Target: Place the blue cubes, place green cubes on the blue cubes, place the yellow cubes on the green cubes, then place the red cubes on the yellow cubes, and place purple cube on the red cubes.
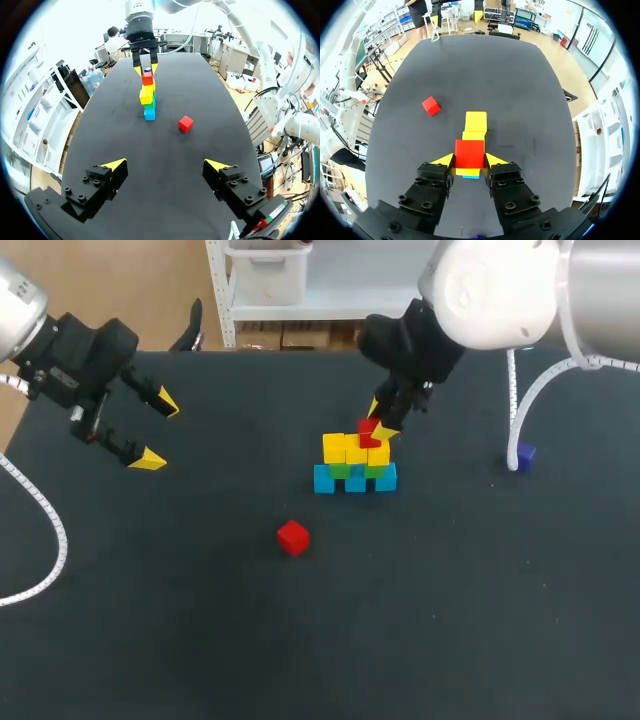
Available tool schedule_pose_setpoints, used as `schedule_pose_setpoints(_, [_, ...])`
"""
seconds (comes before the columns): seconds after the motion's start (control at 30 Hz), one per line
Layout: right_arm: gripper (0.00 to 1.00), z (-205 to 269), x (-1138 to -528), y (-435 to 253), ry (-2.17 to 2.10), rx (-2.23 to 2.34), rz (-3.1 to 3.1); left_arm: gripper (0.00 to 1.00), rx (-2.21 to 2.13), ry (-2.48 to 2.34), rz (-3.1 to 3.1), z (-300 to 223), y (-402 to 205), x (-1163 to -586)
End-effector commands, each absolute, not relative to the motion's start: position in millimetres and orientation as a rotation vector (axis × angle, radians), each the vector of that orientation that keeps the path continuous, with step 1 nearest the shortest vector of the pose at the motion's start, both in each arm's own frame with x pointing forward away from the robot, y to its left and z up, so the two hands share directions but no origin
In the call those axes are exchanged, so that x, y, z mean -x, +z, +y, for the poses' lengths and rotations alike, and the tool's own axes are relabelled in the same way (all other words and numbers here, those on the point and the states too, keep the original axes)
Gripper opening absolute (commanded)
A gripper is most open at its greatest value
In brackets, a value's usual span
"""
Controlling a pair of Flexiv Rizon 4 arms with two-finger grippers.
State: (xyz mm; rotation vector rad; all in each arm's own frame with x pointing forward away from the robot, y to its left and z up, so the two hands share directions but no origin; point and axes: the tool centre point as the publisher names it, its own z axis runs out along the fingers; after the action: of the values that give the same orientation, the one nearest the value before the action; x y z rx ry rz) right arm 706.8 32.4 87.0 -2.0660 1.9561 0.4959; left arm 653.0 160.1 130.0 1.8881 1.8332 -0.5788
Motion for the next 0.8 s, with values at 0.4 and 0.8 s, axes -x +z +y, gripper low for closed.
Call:
schedule_pose_setpoints(0.4, [0.47,31.0,-709.5,86.6,0.502,2.069,1.959,1.0,-1.888,-0.579,1.826,161.3,129.2,-652.6])
schedule_pose_setpoints(0.8, [1.0,22.5,-711.6,95.2,0.46,2.053,1.946,1.0,-1.888,-0.579,1.826,161.3,129.2,-652.6])
